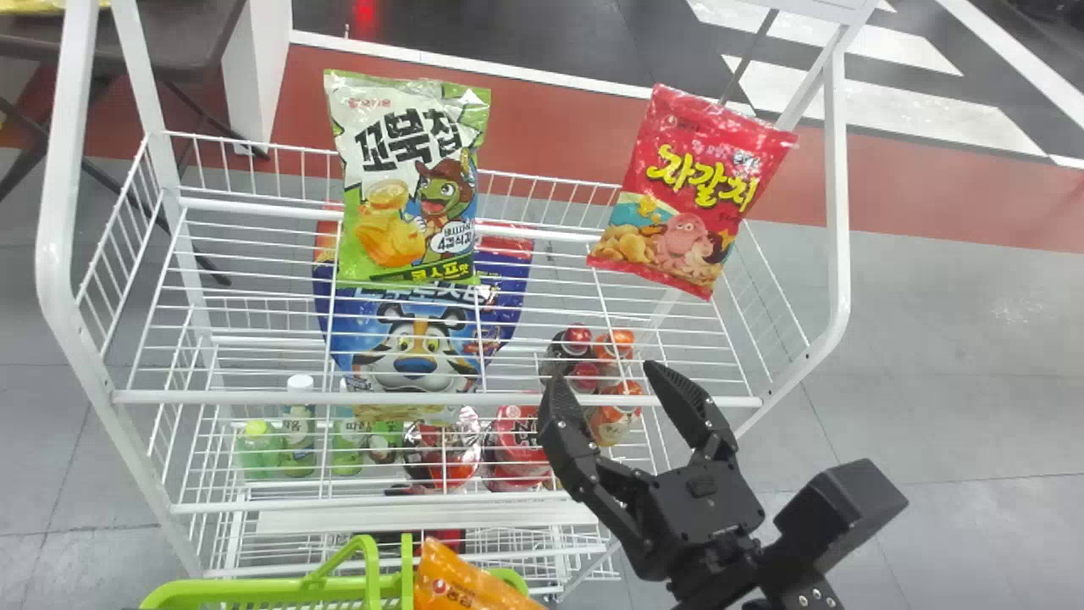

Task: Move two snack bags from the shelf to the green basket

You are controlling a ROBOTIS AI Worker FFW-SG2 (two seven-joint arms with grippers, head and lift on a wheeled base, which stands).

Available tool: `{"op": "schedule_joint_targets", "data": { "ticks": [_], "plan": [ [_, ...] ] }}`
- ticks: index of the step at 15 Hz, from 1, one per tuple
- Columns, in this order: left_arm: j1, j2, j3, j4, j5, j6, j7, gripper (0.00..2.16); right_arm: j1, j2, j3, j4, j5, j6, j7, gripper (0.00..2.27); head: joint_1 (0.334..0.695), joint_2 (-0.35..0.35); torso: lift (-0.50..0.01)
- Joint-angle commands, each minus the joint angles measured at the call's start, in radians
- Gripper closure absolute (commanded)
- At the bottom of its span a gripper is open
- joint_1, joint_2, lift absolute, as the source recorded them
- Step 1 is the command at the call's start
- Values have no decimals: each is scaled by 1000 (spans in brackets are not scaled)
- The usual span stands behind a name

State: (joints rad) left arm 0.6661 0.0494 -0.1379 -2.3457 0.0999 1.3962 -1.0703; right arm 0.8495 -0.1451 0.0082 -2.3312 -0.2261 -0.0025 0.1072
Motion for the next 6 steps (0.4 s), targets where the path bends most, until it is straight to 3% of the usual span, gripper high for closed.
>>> {"op": "schedule_joint_targets", "data": {
  "ticks": [1, 6],
  "plan": [
    [7, 1, 0, -1, 1, -1, 0, 2128, -6, -1, 4, 6, 16, 26, -8, 97, 695, -350, -17],
    [12, 3, 1, -6, 1, -1, 0, 2128, -17, -7, 19, 10, 57, 45, -29, 97, 695, -350, -17]
  ]
}}
